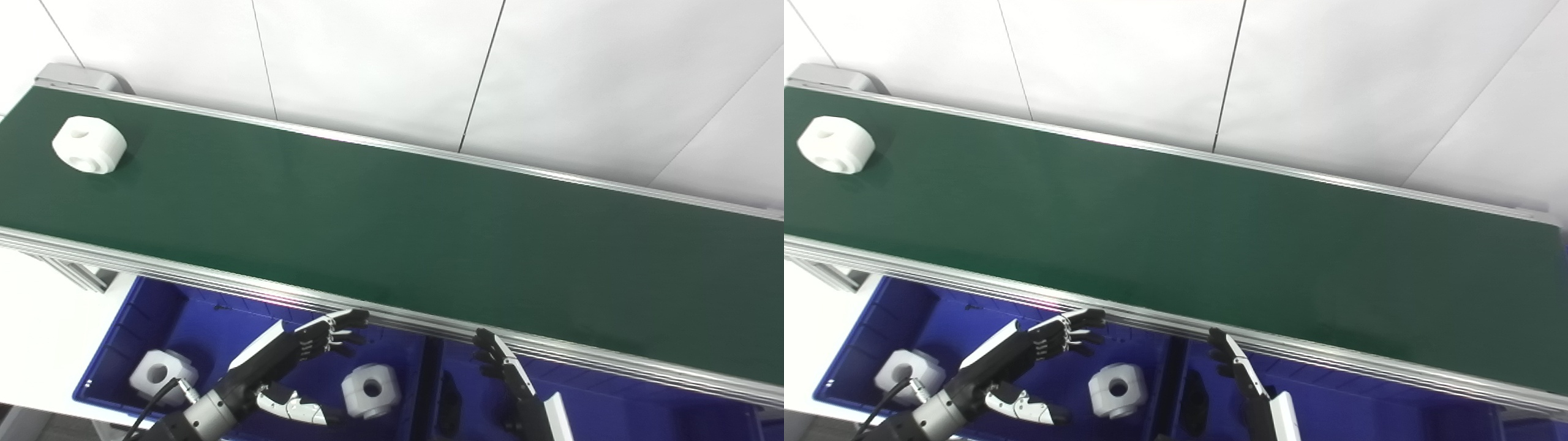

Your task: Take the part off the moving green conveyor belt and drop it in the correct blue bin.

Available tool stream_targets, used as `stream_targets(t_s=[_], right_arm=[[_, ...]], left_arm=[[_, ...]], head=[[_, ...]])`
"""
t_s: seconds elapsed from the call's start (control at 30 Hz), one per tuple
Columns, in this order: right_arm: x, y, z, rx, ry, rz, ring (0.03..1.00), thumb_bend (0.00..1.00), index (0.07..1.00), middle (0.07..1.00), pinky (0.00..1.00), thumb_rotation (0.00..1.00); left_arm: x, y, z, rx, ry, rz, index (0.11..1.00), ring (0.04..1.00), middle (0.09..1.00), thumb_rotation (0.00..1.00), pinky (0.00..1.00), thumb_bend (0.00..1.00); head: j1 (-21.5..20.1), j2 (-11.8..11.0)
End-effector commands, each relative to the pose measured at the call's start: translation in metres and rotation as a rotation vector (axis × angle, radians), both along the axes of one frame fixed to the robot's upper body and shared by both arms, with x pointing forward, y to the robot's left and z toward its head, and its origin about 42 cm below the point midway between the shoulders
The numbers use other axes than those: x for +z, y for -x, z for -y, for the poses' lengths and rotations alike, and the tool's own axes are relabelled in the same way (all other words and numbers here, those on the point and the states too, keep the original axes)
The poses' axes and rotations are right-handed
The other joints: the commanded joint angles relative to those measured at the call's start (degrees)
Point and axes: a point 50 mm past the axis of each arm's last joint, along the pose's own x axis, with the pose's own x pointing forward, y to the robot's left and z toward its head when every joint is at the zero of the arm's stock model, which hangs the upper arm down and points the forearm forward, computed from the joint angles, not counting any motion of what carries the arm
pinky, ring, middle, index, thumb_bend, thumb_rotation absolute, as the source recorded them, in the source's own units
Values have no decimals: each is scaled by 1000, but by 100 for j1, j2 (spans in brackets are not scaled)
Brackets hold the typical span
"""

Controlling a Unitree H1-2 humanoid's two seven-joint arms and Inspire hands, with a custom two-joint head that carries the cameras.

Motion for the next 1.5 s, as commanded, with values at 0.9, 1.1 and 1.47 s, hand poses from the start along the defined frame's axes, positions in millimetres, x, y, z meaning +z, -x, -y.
stream_targets(t_s=[0.9,1.1,1.47], right_arm=[[21,0,43,48,96,91,815,820,903,854,760,322],[19,4,50,74,83,42,834,834,907,864,779,336],[7,5,48,73,46,20,813,848,897,851,760,332]], left_arm=[[14,0,59,-22,46,120,901,892,931,255,795,782],[11,0,61,-4,43,129,923,918,953,242,819,782],[5,2,59,28,30,121,920,919,957,259,823,788]], head=[[1647,-218],[1736,-329],[1943,-651]])
